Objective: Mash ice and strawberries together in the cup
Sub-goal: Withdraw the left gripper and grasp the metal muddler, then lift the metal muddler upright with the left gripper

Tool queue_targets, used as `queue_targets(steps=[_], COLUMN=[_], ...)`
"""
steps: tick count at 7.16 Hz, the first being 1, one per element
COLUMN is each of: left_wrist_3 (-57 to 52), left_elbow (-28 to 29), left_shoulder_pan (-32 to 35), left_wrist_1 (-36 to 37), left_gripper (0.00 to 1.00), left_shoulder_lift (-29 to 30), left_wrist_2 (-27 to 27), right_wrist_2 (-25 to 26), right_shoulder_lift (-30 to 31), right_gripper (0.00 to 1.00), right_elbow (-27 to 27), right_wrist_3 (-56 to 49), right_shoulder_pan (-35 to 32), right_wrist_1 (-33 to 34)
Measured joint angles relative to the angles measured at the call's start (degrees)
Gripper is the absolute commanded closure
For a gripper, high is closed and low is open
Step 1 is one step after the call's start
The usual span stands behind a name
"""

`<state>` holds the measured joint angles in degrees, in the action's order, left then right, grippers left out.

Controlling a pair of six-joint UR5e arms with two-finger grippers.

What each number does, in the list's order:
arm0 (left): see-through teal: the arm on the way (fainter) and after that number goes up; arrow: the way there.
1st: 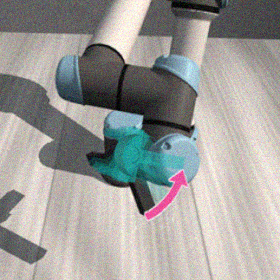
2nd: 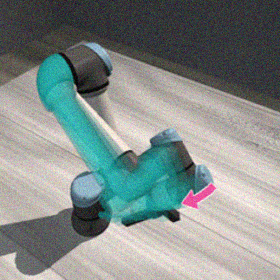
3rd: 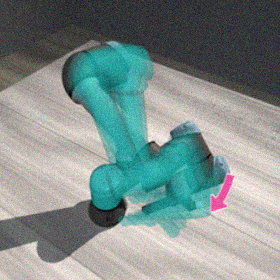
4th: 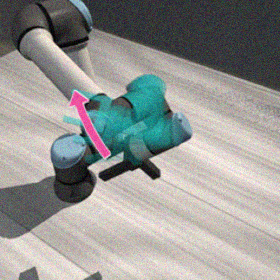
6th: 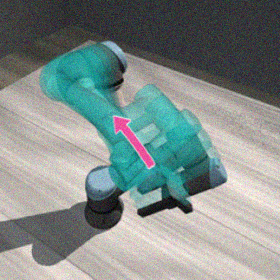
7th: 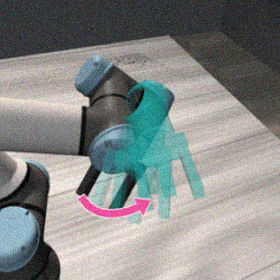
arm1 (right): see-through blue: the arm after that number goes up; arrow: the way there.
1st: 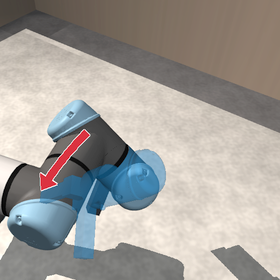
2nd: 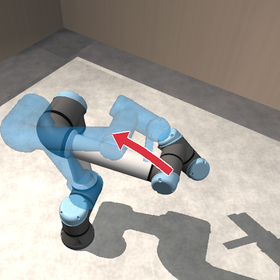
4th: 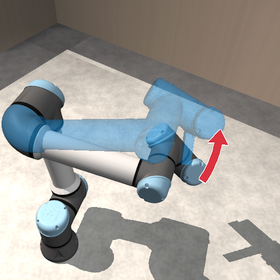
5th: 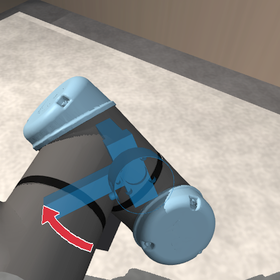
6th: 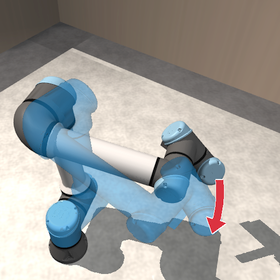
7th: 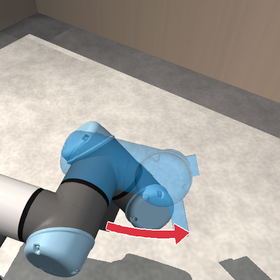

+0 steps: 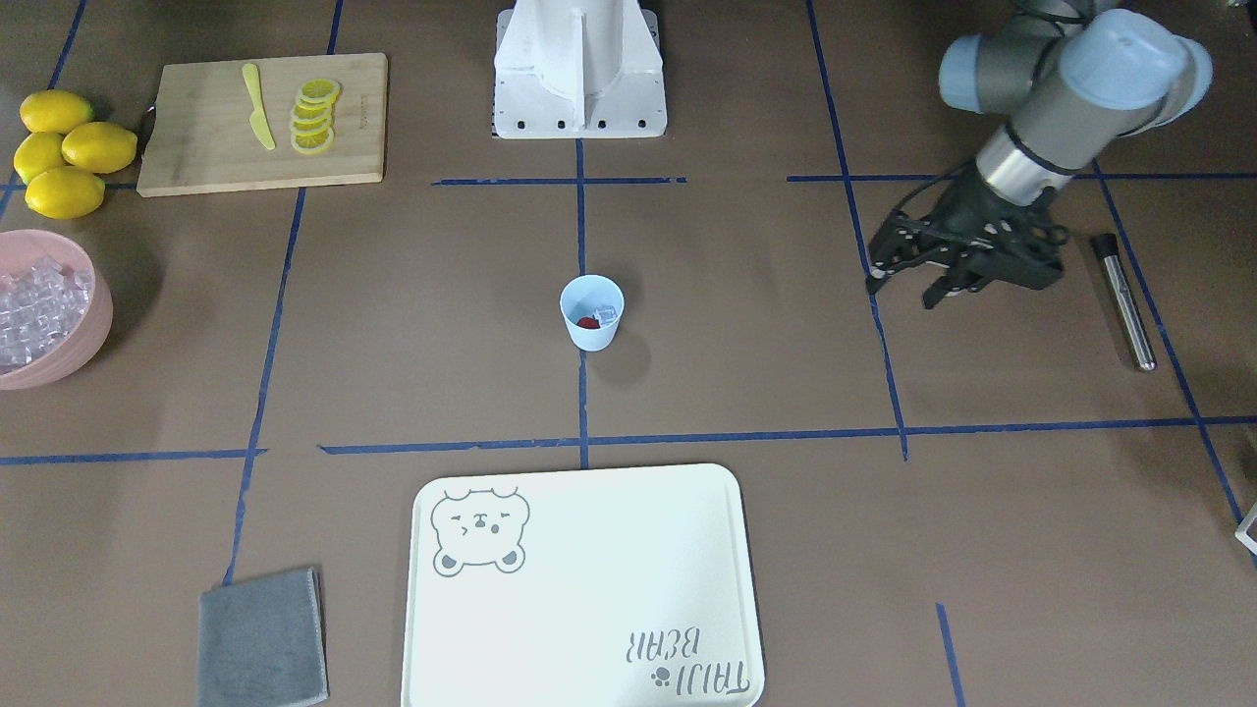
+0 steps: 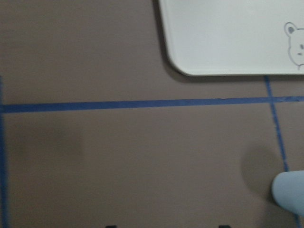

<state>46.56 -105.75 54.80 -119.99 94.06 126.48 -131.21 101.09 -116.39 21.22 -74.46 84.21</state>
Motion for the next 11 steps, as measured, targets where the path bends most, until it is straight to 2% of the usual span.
queue_targets(steps=[2, 3, 5, 8, 11], left_wrist_3=[-14.7, -17.48, -18.64, -18.25, -18.84], left_elbow=[4.31, 9.04, 16.56, 23.78, 26.58], left_shoulder_pan=[7.83, 9.93, 11.07, 11.43, 13.35], left_wrist_1=[0.28, 0.76, 1.57, 1.6, 4.86], left_gripper=[0.22, 0.22, 0.22, 0.24, 0.26], left_shoulder_lift=[-7.21, -7.86, -6.97, -3.86, -0.85], left_wrist_2=[2.05, 2.19, 2.0, 2.02, 3.14], right_wrist_2=[-0.03, -0.02, 0.34, 0.77, 0.86], right_shoulder_lift=[0.34, 0.29, 0.07, -0.01, -0.12], right_gripper=[0.01, 0.01, 0.01, 0.01, 0.01], right_elbow=[1.82, 2.02, 2.07, 2.1, 2.15], right_wrist_3=[-7.91, -10.77, -12.67, -12.94, -12.95], right_shoulder_pan=[-4.15, -5.48, -6.29, -6.39, -6.4], right_wrist_1=[2.44, 4.11, 5.23, 5.19, 5.17])
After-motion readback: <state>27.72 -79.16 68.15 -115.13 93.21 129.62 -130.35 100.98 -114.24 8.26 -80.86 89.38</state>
